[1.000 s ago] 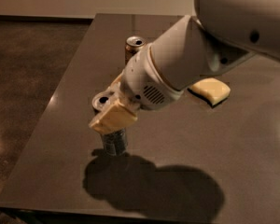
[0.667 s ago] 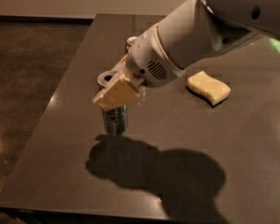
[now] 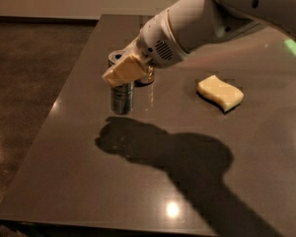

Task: Move redbull can near orange can

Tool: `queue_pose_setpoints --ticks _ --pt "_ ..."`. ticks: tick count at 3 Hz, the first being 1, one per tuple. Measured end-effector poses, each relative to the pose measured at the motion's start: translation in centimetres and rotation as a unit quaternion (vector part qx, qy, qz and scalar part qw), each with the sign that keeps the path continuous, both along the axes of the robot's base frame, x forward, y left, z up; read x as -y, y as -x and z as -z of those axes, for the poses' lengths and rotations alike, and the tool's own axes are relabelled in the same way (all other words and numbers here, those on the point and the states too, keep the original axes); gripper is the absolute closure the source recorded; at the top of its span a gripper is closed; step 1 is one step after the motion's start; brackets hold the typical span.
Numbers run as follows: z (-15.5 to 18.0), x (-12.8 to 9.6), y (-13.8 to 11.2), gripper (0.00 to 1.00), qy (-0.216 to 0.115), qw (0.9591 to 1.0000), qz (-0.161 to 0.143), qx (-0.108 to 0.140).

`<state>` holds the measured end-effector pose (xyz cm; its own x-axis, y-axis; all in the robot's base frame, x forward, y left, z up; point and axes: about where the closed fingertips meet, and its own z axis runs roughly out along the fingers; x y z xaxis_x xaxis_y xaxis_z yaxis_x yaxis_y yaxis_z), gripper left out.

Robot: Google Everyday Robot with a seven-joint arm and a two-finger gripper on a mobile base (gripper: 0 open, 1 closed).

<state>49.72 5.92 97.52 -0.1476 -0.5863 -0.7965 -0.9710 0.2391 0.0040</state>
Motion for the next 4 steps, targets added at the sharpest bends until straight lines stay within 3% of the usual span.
queue_pose_setpoints --ticks 2,4 --pt "1.2 0.9 -5.6 1.00 0.002 0.9983 0.051 0.029" --pt "1.7 4.5 -9.0 1.00 0.036 0.9931 0.104 0.042"
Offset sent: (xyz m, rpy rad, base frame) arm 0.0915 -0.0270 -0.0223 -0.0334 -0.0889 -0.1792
